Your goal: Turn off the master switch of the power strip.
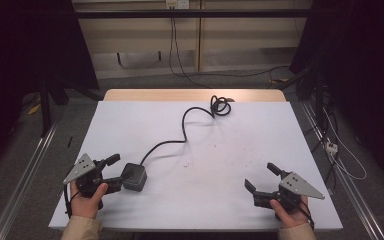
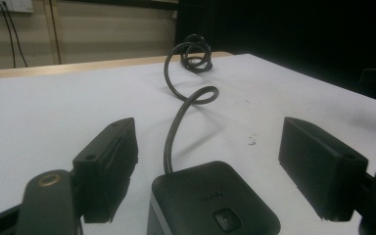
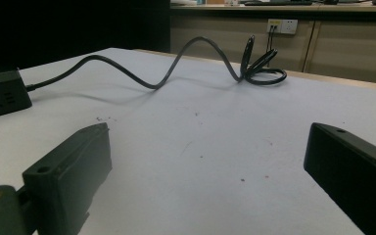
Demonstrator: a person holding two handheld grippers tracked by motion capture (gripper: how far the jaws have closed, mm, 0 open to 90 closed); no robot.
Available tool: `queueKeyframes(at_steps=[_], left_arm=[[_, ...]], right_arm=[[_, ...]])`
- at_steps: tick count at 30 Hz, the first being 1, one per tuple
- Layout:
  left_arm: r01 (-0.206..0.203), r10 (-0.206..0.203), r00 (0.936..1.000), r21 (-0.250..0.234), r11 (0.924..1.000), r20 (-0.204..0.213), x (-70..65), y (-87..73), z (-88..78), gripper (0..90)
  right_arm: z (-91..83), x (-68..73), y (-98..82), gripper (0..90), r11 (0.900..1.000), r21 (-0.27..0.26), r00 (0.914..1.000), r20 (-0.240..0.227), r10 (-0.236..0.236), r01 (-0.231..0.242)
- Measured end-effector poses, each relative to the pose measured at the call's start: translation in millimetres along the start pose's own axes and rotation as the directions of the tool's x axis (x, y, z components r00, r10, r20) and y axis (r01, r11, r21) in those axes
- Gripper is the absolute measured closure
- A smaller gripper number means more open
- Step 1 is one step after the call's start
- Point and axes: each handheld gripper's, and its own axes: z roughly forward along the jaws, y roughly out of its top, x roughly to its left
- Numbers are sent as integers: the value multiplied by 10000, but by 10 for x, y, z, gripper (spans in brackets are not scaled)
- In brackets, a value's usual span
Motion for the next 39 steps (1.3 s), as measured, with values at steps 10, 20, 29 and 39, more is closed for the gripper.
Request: queueKeyframes(at_steps=[10, 20, 29, 39], left_arm=[[62, -66, 9998, 287, 9996, 161, 26, 14, -20, 326], [-59, 45, 9998, 638, 9979, 217, 30, 33, -25, 404], [24, -35, 9999, 713, 9975, 165, 39, 46, -33, 487], [-43, 30, 9999, 897, 9960, 147, 45, 56, -28, 549]], right_arm=[[-4, -15, 0, 29, 10000, -19, 10000, 20, -94, 94], [1, -7, -1, 30, 10000, 3, 10000, -35, -11, 11], [1, -5, 2, 31, 10000, 23, 10000, -56, -61, 61], [4, -6, 0, 31, 10000, 31, 9999, -88, -71, 71]])
